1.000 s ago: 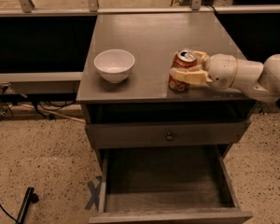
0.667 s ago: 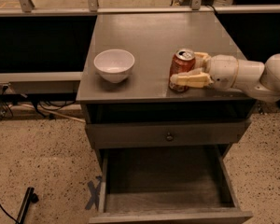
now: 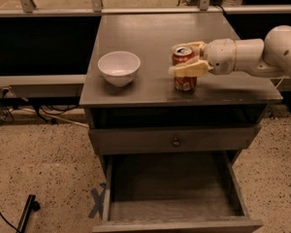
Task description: Place coke can into middle drawer
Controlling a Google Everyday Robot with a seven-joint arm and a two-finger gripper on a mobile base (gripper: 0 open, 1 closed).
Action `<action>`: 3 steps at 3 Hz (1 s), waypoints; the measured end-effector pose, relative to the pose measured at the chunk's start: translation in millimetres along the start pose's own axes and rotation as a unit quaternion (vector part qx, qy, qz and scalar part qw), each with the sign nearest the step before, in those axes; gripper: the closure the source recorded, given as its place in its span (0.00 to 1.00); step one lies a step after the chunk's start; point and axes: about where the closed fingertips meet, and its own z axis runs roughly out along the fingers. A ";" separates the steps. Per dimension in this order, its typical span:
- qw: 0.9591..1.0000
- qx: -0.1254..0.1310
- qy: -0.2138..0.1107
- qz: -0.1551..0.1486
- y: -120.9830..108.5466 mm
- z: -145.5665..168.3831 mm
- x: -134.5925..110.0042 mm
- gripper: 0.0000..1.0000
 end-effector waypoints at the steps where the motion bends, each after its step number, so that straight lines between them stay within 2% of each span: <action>1: 1.000 -0.010 -0.001 0.017 -2.4 1.5 1.1 0.66; 2: 0.997 -0.022 -0.061 0.040 2.7 -8.6 -6.4 0.97; 3: 0.990 -0.020 -0.136 0.022 18.1 -38.3 -40.1 1.00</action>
Offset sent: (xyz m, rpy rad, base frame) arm -0.0080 -0.0203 0.0130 0.2385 0.0892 0.0526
